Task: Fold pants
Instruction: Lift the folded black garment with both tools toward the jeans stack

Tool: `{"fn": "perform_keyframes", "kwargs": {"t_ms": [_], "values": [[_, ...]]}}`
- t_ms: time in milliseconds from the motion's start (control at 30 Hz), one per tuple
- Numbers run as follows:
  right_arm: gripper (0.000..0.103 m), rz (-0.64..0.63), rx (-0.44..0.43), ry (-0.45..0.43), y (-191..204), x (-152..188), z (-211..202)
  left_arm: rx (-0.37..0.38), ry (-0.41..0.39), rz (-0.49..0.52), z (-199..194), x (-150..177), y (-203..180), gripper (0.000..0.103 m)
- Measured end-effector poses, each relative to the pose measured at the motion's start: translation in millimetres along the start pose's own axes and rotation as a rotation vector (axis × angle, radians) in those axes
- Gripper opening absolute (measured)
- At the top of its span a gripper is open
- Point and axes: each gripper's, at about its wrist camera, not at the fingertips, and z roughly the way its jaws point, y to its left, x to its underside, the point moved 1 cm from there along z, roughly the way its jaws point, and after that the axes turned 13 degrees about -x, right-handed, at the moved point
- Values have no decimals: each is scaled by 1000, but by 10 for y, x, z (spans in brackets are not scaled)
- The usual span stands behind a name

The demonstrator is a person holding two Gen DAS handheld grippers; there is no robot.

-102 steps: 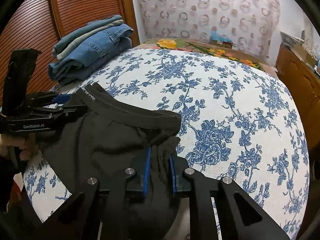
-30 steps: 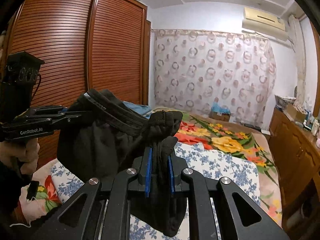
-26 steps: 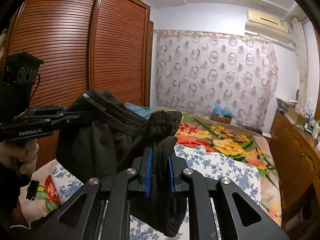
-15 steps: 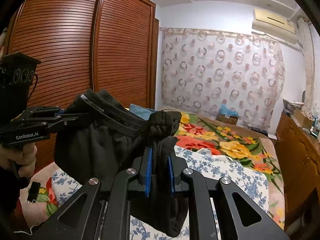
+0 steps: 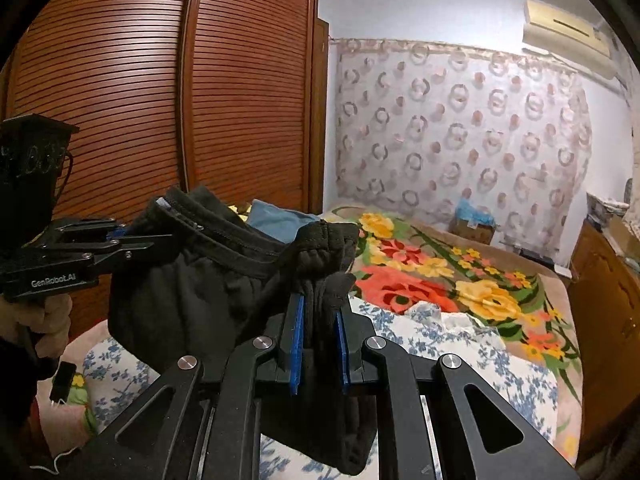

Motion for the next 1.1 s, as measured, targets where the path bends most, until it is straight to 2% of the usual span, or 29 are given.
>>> {"fn": "perform_keyframes", "kwargs": {"t_ms": [267, 567, 733, 967, 1100], "values": [[14, -20, -25, -5, -234, -229, 391, -56, -18, 6, 163, -195, 129, 16], [14, -72, -69, -54, -377, -462, 799, -177, -41, 2, 167, -380, 413, 16], [14, -103, -79, -66, -487, -552, 969, -211, -42, -18, 176, -355, 513, 16], [14, -205, -75, -45, -494, -558, 1133, -222, -25, -91, 287, -196, 579, 16], [14, -244, -72, -34, -541, -584, 1216, -226, -33, -92, 318, -162, 558, 16]]}}
